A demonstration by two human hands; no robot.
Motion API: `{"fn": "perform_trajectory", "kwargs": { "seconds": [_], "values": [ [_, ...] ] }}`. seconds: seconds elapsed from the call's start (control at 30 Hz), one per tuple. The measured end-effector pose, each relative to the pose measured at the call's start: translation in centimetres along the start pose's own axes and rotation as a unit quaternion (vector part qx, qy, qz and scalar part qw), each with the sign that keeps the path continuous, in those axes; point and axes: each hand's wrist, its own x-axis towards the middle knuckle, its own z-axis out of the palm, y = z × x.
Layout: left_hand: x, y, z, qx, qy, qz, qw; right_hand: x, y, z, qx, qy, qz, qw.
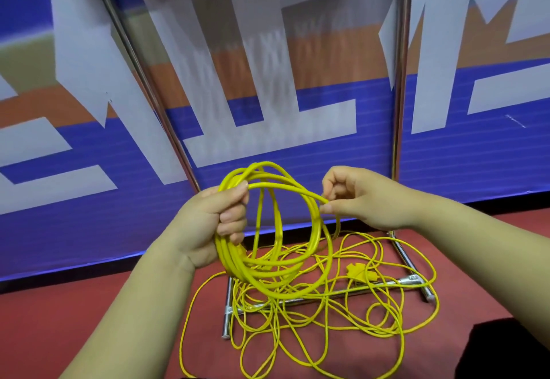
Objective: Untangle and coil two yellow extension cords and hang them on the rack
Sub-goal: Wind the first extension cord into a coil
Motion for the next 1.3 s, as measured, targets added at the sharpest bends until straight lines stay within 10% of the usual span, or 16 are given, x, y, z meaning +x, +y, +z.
{"fn": "perform_trajectory", "kwargs": {
  "seconds": [0.47,0.7,1.03,1.3],
  "values": [
    [1.3,-4.2,-0.2,0.206,-0.044,-0.071,0.975,0.7,-2.7,1.3,0.16,0.18,0.031,0.97],
    [1.7,-4.3,1.6,0.084,0.024,-0.002,0.996,1.0,-2.3,1.1,0.219,0.189,0.048,0.956],
    [1.6,-1.1,0.0,-0.041,0.108,0.123,0.986,-0.5,1.4,-0.6,0.086,-0.061,0.097,0.99],
    [1.2,-1.8,-1.5,-0.05,0.001,0.039,0.998,-0.3,1.7,-0.1,0.135,0.117,0.094,0.979]
  ]
}}
